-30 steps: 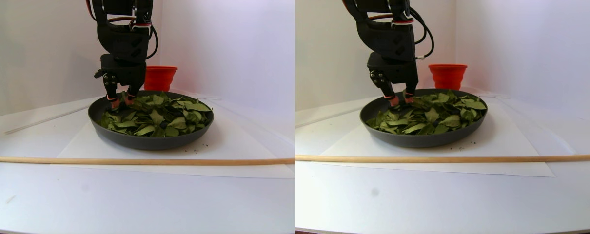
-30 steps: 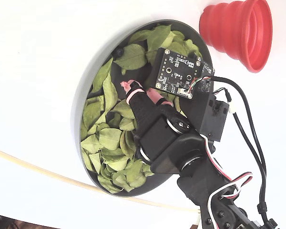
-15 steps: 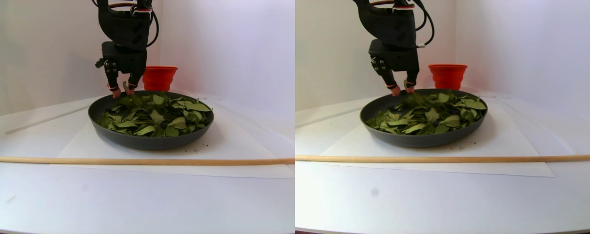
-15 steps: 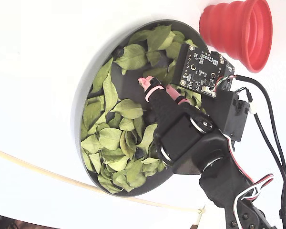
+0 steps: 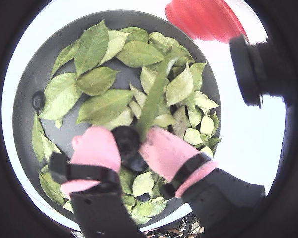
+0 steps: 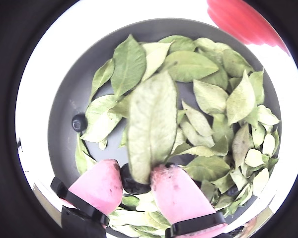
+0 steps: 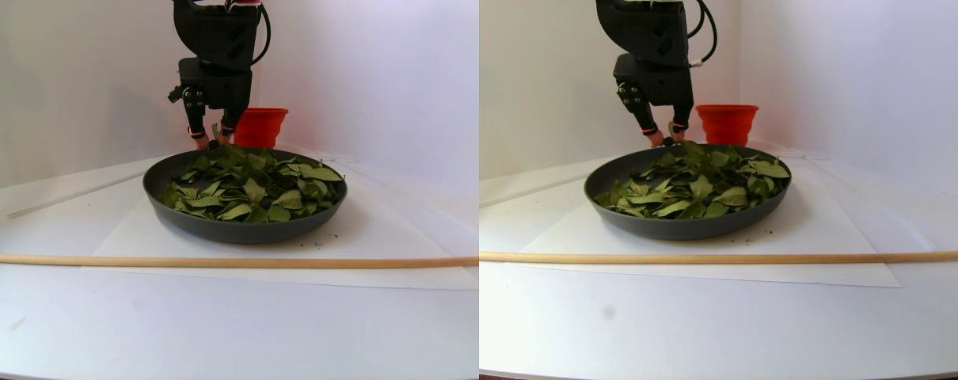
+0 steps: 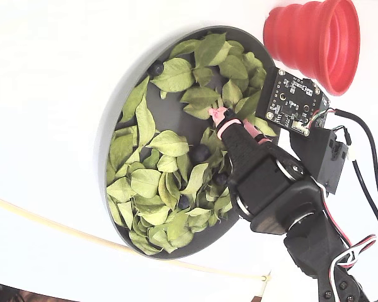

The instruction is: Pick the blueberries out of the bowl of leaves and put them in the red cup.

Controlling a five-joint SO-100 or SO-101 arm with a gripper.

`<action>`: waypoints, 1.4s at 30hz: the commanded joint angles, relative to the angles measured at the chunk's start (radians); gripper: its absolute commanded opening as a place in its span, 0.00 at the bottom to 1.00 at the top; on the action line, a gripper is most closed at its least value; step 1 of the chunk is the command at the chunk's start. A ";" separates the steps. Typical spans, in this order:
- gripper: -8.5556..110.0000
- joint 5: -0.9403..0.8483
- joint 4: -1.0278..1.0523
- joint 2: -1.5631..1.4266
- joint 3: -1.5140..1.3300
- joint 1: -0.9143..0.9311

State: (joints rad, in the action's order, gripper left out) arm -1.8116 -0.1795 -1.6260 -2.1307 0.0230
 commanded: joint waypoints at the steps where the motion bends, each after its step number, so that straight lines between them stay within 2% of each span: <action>1: 0.15 -0.005 0.006 -0.115 0.054 0.017; 42: 0.15 -0.034 -0.003 -0.146 0.298 0.107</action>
State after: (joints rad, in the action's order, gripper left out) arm -1.8423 -0.1611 -1.6935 -1.9190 0.1120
